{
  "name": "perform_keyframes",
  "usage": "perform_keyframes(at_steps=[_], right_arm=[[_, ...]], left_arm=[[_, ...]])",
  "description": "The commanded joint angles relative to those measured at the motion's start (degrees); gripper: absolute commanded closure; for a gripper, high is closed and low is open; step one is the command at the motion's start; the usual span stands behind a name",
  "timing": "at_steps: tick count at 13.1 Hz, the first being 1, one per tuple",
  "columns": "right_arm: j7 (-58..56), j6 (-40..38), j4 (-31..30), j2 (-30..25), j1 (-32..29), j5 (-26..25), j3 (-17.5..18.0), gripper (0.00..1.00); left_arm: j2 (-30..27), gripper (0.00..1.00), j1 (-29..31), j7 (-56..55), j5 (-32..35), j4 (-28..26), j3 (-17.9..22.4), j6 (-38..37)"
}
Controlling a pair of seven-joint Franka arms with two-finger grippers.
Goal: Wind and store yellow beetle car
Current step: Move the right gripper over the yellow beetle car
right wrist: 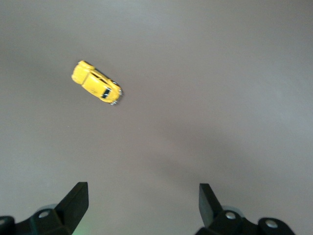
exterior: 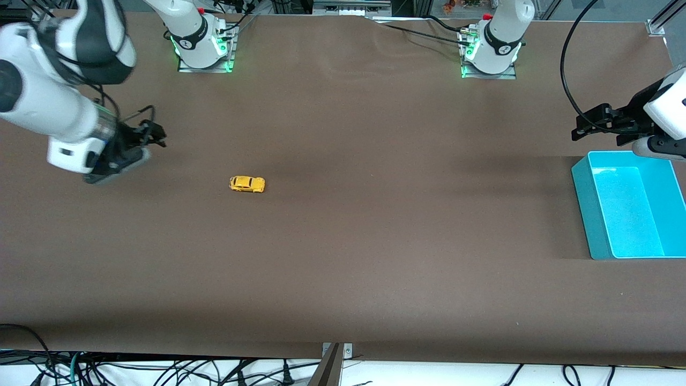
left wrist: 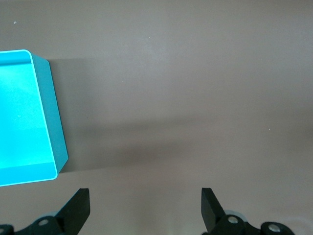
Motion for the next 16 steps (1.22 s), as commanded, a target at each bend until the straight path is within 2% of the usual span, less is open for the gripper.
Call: perform_keyframes(at_steps=[1, 3, 5, 9, 11, 16], right_arm=[[-6.6, 7.4, -4.6, 0.5, -0.4, 0.2, 4.4, 0.00], [-12.7, 11.6, -5.2, 3.5, -0.3, -0.2, 9.1, 0.00], [-18.3, 17.3, -7.8, 6.3, -0.3, -0.2, 11.1, 0.00], [-34.3, 33.9, -16.0, 9.8, -0.2, -0.8, 11.4, 0.00], [-38.9, 36.8, -16.6, 12.1, 0.3, -0.8, 11.4, 0.00], [-39.0, 44.0, -16.9, 17.5, 1.1, -3.7, 11.4, 0.00]], left_arm=[[1.1, 0.00, 0.2, 1.1, 0.9, 1.7, -0.1, -0.4], [1.1, 0.00, 0.2, 1.1, 0.9, 1.7, -0.1, -0.4], [1.2, 0.00, 0.1, 1.1, 0.8, 1.8, -0.1, -0.4], [1.2, 0.00, 0.2, 1.1, 0.8, 1.8, -0.1, -0.4], [1.2, 0.00, 0.2, 1.1, 0.8, 1.8, -0.1, -0.4], [1.2, 0.00, 0.2, 1.1, 0.8, 1.8, 0.0, -0.4]])
